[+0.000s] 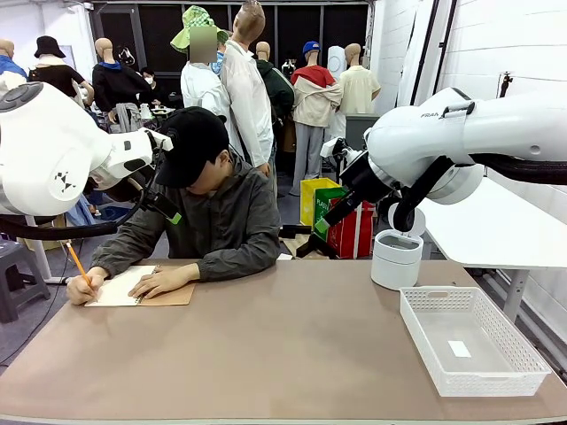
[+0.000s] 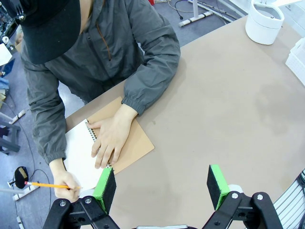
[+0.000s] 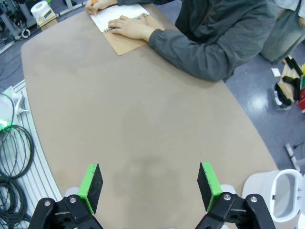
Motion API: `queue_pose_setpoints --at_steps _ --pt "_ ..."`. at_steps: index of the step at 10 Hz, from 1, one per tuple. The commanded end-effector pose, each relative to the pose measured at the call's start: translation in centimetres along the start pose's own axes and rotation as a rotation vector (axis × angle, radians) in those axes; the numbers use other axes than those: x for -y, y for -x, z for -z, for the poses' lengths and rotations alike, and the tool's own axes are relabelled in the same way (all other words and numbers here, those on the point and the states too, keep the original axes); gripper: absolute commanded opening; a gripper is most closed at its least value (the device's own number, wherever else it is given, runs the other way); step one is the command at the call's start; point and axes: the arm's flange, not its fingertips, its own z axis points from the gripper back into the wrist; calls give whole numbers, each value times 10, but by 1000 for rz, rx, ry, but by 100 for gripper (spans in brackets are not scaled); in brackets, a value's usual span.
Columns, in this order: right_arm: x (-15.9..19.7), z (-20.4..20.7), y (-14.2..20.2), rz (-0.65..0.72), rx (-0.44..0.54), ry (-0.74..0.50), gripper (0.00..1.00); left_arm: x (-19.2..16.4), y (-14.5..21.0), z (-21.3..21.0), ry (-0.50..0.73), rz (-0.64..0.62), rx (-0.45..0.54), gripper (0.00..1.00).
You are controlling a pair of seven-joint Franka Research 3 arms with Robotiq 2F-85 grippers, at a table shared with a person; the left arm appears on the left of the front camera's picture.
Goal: Sort the paper based on its condition.
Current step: If a person hands you a paper, place it in the Organizing basket , and if it's crumpled, put it in the Trash can.
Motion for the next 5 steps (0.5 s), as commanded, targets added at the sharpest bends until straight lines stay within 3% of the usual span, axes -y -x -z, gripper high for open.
queue_pose_setpoints --at_steps 1,5 --pt "0 0 0 7 -1 4 100 -1 0 -1 1 1 2 100" --pt "0 0 0 7 -1 4 100 -1 0 -1 1 1 2 100"
